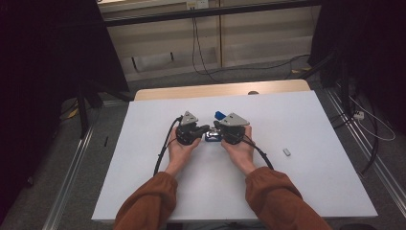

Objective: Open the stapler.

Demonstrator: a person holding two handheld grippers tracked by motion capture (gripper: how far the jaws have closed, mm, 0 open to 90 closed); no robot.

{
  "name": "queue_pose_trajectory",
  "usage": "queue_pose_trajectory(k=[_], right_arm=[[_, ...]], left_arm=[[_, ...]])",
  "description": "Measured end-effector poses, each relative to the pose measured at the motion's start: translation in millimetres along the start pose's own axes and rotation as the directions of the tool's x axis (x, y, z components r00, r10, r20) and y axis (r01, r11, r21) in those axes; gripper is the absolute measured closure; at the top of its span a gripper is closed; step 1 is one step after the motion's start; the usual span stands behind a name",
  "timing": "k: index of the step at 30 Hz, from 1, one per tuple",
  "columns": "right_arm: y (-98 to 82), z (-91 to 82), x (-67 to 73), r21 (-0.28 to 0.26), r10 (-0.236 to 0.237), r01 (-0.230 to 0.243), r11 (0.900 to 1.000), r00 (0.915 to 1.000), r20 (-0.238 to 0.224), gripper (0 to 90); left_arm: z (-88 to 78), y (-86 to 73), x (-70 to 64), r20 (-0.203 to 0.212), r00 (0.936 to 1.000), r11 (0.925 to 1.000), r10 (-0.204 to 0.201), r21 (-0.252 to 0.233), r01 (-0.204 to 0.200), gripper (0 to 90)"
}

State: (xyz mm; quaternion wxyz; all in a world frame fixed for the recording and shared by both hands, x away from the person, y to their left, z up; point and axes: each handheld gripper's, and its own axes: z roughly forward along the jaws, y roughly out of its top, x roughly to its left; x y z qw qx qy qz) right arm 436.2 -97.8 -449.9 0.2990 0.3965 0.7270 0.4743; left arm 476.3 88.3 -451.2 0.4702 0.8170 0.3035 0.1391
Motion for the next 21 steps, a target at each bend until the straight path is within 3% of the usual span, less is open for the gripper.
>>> queue_pose_trajectory(k=[9, 11, 19, 21], right_arm=[[-0.2, -2.6, -0.3, -0.005, 0.0, 0.0, 1.0, 1.0, 0.002, 90.0], [0.2, -3.5, 0.4, -0.01, -0.01, 0.011, 1.0, 0.9996, 0.027, 90.0], [2.4, -8.0, -4.9, -0.018, 0.003, -0.003, 1.0, 0.9994, 0.033, 90.0], [3.0, -9.5, -5.6, -0.036, -0.013, 0.015, 0.999, 0.9986, 0.052, 90.0]], left_arm=[[-0.2, 0.1, 1.3, -0.001, 0.9999, 0.9999, 0.015, 0.0, -0.015, 90.0], [-0.1, 0.0, 0.6, 0.002, 1.0, 1.0, 0.009, -0.001, -0.009, 90.0], [-0.2, 0.0, 1.3, 0.001, 0.9999, 0.9999, 0.013, -0.001, -0.013, 90.0], [-0.1, 0.0, 0.9, 0.001, 0.9999, 0.9999, 0.012, -0.003, -0.012, 90.0]])
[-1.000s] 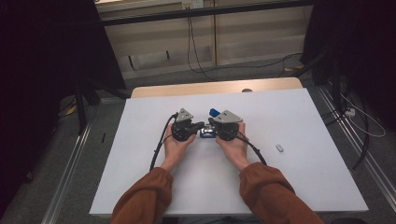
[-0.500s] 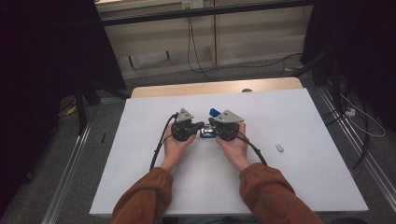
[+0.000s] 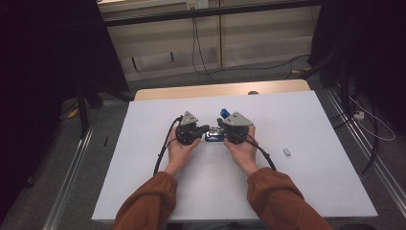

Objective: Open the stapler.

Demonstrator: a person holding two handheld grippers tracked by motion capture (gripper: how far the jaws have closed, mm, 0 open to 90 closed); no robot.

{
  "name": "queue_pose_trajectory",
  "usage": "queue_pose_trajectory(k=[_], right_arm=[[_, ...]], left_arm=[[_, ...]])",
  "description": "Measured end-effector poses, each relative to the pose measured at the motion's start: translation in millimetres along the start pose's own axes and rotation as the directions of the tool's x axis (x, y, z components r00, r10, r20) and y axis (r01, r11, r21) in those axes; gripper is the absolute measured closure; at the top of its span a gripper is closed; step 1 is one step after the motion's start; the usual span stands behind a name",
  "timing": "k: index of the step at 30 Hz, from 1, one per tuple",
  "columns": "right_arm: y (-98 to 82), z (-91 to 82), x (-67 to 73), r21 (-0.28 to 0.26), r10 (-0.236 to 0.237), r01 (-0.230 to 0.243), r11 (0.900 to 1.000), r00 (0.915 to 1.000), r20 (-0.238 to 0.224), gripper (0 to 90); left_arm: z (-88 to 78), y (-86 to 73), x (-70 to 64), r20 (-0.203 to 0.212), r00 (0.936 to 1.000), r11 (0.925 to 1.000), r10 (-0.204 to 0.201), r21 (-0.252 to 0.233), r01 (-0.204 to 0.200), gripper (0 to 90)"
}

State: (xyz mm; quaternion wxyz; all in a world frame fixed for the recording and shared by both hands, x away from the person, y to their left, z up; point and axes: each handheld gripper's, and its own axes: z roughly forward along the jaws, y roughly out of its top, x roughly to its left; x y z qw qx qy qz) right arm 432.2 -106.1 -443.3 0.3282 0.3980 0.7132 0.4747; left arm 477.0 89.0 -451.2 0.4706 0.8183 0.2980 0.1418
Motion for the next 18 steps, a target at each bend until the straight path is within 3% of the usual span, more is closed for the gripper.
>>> queue_pose_trajectory(k=[18], right_arm=[[4.4, -8.9, -9.7, -0.009, 0.007, -0.007, 1.0, 0.9998, 0.019, 90.0]], left_arm=[[0.2, -0.3, 0.2, 0.005, 0.9999, 0.9999, -0.01, -0.001, 0.01, 90.0]])
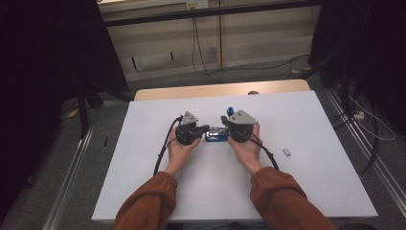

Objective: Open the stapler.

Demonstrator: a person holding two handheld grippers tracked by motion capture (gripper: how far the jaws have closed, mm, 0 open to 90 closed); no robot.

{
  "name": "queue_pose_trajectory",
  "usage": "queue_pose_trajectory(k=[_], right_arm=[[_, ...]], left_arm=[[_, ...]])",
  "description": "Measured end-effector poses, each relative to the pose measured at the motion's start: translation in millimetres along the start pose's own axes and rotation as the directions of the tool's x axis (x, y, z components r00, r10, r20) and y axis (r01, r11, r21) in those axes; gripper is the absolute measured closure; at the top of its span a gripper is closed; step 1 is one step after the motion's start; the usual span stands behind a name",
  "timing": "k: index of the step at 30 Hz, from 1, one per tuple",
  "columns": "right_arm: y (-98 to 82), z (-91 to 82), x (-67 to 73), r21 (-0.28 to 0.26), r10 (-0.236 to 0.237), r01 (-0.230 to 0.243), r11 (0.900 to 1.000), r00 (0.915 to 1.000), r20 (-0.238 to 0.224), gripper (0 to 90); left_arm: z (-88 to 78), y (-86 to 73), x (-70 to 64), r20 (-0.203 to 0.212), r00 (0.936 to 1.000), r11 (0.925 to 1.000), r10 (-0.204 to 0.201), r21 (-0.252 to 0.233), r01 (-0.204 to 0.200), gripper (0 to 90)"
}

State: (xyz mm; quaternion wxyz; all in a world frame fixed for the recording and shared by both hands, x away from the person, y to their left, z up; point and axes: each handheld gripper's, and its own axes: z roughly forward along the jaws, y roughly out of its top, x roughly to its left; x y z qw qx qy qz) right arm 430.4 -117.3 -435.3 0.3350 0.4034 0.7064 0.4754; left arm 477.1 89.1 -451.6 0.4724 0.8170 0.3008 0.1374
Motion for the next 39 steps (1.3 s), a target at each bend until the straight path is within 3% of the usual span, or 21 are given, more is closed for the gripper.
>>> queue_pose_trajectory(k=[10, 13, 32, 39], right_arm=[[1.8, -2.4, -0.8, 0.0, -0.011, 0.011, 1.0, 0.9999, -0.001, 90.0], [2.4, -3.7, -1.5, -0.012, -0.018, 0.018, 1.0, 0.9997, 0.019, 90.0], [2.9, -10.2, -9.7, -0.012, 0.014, -0.014, 1.0, 0.9999, 0.008, 90.0], [1.5, -15.0, -16.7, -0.02, 0.023, -0.023, 1.0, 0.9993, 0.03, 90.0]], left_arm=[[0.0, -0.1, 0.0, 0.0, 1.0, 1.0, -0.001, 0.0, 0.001, 90.0], [0.0, -0.1, -0.1, -0.001, 1.0, 1.0, -0.002, 0.0, 0.002, 90.0], [0.0, -0.4, -1.2, -0.005, 1.0, 1.0, -0.006, -0.004, 0.006, 90.0], [0.1, -0.4, -1.1, -0.005, 1.0, 1.0, -0.008, -0.004, 0.008, 90.0]])
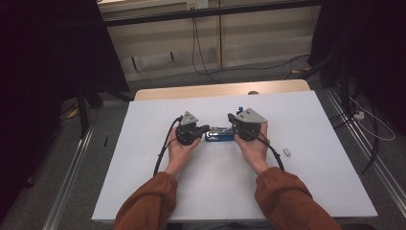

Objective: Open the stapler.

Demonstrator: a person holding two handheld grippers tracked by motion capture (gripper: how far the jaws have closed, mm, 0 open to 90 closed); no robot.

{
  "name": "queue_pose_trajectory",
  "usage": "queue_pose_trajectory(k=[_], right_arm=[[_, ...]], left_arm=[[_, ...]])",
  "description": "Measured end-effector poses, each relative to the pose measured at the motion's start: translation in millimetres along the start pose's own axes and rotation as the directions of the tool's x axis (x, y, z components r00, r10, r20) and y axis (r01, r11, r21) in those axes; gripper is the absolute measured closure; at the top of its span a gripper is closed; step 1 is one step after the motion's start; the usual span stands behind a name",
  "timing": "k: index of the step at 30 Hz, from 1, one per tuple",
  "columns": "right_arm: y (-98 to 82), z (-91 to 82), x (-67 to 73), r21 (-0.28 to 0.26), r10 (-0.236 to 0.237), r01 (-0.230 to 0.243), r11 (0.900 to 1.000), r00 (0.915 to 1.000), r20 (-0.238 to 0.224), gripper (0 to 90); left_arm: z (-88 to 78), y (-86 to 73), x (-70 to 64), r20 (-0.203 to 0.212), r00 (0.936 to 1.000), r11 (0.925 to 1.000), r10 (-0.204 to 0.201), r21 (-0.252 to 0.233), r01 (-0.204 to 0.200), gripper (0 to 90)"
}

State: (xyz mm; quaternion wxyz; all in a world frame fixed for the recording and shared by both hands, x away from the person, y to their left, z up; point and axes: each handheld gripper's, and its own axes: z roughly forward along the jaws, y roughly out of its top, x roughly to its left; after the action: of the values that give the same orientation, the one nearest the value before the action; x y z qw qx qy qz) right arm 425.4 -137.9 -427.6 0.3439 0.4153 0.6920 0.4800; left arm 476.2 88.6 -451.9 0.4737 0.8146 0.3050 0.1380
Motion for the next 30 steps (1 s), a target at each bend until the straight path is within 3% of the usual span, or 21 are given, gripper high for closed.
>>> queue_pose_trajectory(k=[16, 27, 30], right_arm=[[-2.4, -10.1, -18.7, 0.006, 0.015, -0.015, 1.0, 0.9996, 0.022, 90.0], [-2.2, -12.4, -20.5, 0.004, 0.013, -0.013, 1.0, 0.9998, 0.017, 90.0], [-3.1, -13.7, -24.6, 0.003, 0.046, -0.046, 0.999, 0.9987, 0.022, 90.0]], left_arm=[[-0.3, -0.1, 0.1, 0.0, 1.0, 1.0, 0.0, 0.001, 0.0, 90.0], [-0.3, -0.4, 0.1, -0.002, 1.0, 1.0, -0.002, -0.001, 0.002, 90.0], [-0.3, -0.4, 0.0, -0.002, 1.0, 1.0, -0.001, -0.001, 0.001, 90.0]])
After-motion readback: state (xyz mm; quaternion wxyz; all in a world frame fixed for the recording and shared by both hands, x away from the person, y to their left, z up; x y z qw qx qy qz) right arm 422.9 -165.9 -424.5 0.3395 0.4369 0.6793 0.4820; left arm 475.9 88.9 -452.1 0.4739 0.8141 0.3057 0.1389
